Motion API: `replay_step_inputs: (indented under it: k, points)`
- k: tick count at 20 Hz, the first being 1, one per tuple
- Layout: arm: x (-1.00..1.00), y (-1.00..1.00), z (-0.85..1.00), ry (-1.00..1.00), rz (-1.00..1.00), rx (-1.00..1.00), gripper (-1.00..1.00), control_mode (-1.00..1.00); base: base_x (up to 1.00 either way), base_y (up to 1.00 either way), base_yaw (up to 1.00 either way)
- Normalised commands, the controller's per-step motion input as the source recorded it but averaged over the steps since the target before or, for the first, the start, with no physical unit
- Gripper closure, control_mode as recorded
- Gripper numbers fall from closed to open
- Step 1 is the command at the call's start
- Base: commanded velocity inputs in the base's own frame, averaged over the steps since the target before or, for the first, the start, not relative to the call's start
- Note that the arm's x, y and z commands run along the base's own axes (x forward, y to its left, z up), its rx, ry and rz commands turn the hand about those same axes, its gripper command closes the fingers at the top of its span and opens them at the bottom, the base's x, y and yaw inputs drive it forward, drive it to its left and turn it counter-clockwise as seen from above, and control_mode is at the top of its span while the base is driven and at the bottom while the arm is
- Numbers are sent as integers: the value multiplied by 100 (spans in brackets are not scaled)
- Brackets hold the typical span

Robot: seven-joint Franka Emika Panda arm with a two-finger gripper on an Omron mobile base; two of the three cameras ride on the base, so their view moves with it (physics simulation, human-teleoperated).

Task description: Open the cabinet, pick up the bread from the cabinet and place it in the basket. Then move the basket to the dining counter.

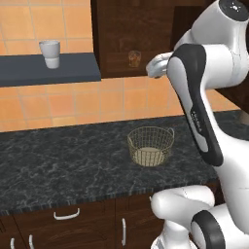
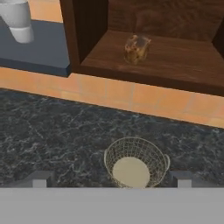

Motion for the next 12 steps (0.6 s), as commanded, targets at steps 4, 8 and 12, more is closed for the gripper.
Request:
replay_step_inputs:
  k: [4,8,12]
  points:
    - [90,0,-14,-5,1,0,-100,-100,0,0,0]
    - [95,0,-38,-18,0,0,-100,-100,0,0,0]
    - [83,3,-39,-20,-5,0,-100,-100,0,0,0]
